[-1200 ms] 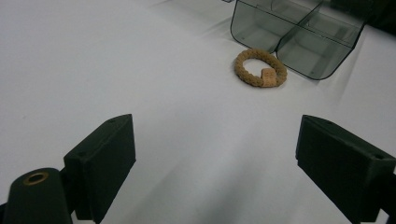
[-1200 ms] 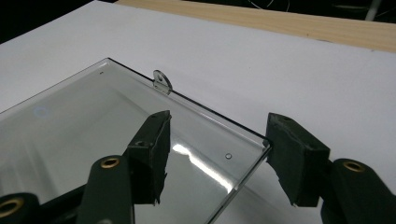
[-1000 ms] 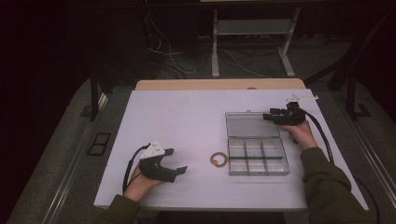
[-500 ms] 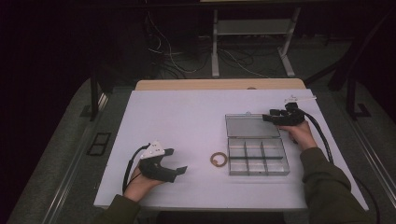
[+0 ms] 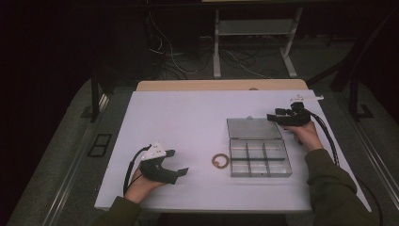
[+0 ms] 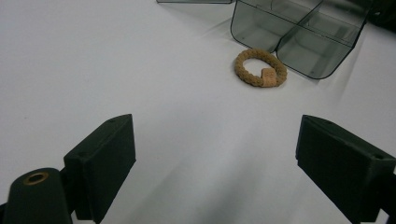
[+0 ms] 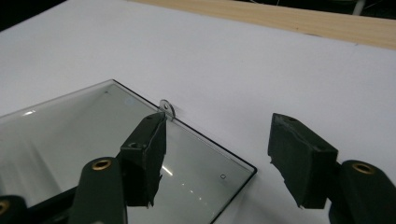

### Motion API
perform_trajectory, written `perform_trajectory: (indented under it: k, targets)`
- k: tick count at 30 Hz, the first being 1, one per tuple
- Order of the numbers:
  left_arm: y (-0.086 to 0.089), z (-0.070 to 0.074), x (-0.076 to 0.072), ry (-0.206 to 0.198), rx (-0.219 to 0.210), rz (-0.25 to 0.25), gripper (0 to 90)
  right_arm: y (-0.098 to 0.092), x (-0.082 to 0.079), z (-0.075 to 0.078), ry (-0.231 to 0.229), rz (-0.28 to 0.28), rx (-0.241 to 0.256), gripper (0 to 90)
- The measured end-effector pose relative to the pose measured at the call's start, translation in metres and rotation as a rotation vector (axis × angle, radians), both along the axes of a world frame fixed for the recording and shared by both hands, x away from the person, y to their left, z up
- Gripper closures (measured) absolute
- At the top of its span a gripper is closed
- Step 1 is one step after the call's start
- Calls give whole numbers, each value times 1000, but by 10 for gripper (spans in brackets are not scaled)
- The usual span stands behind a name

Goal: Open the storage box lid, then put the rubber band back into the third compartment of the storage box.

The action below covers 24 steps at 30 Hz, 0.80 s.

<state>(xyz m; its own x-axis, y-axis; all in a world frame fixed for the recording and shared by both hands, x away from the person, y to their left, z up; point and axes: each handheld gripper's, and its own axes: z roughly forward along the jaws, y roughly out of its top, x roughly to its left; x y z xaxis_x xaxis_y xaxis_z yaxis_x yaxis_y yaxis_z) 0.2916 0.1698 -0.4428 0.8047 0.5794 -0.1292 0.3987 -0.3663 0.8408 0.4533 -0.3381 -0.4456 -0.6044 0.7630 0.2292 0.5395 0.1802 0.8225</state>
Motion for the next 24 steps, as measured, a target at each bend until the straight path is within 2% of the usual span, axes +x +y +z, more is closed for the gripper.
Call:
perform_trajectory:
  k: [11,24]
  targets:
    - [-1,0,0,-1,-3,-2,113,-9,-21,20,-19,-7,10,342]
    - [-1,0,1,-2,-11,-10,113,-10,-54,32,-35,1,1,319]
